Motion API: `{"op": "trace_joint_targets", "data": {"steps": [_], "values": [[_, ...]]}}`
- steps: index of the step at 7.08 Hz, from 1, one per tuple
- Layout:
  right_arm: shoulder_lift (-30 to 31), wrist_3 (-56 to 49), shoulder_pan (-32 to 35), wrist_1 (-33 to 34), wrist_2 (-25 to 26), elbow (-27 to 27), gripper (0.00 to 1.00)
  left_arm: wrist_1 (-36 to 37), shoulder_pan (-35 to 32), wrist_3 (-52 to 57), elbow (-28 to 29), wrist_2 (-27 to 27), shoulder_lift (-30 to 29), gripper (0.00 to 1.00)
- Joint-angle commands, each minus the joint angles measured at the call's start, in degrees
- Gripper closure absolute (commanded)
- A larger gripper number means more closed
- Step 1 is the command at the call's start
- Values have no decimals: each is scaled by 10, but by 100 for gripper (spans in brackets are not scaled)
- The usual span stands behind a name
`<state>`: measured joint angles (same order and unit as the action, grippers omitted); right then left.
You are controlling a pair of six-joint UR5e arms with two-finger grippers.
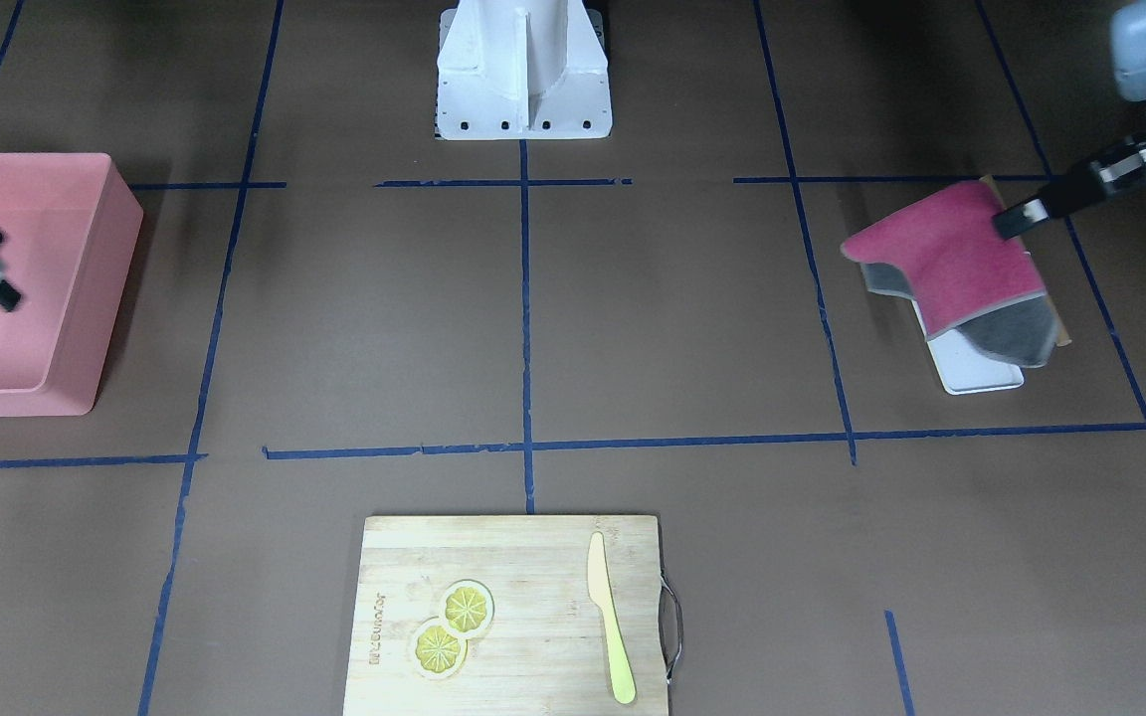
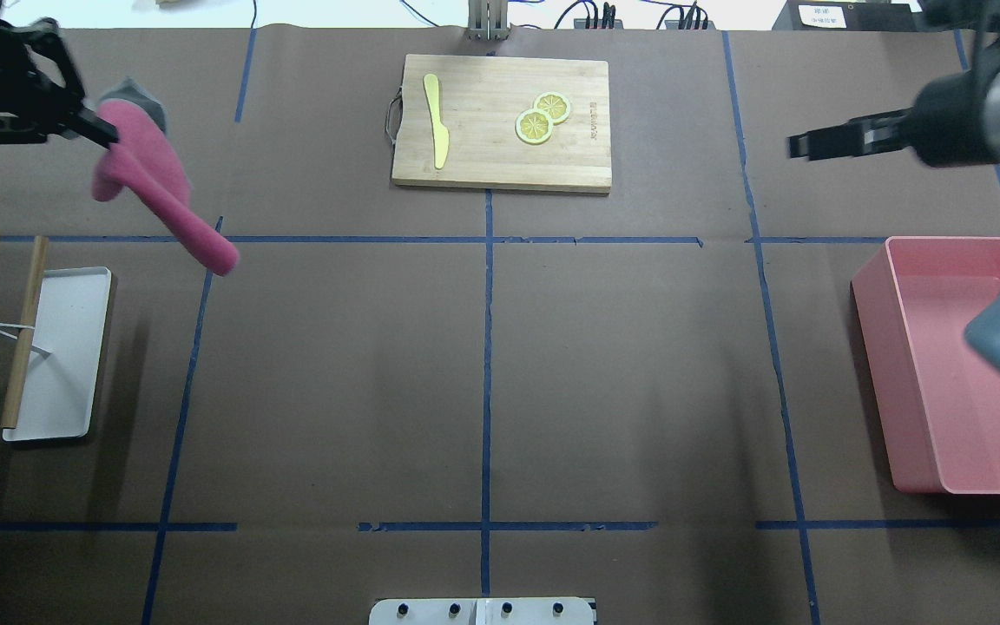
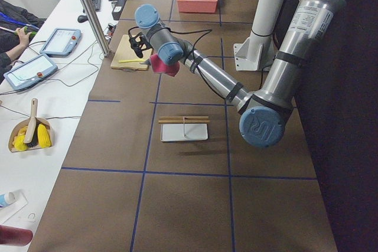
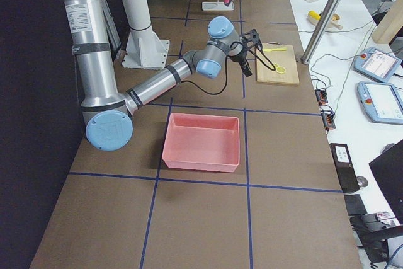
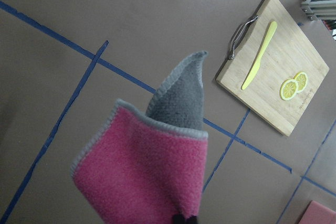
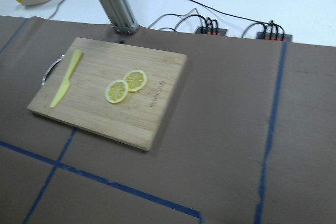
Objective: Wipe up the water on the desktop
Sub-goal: 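Lift the pink cloth with the left gripper while the right gripper approaches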
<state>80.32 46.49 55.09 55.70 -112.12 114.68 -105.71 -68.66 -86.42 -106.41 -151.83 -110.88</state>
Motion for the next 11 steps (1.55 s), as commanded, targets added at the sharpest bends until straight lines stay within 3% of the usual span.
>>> {"op": "trace_joint_targets", "data": {"steps": [1,2,3,5,7,11], "values": [[-37,6,-149,-6,180,26,0,-5,67,-77,-4,64,-45,100],[-55,6,-228,-3,283,25,0,-48,114,-115,-5,128,-54,100],[-73,5,-287,-1,343,20,0,-109,155,-161,2,179,-55,100],[-115,-5,-375,48,435,15,0,-129,212,-239,19,255,-104,100],[-122,-66,-388,48,437,13,0,-129,220,-242,44,260,-135,100],[-129,-72,-398,48,442,5,0,-130,284,-280,82,280,-201,100]]}}
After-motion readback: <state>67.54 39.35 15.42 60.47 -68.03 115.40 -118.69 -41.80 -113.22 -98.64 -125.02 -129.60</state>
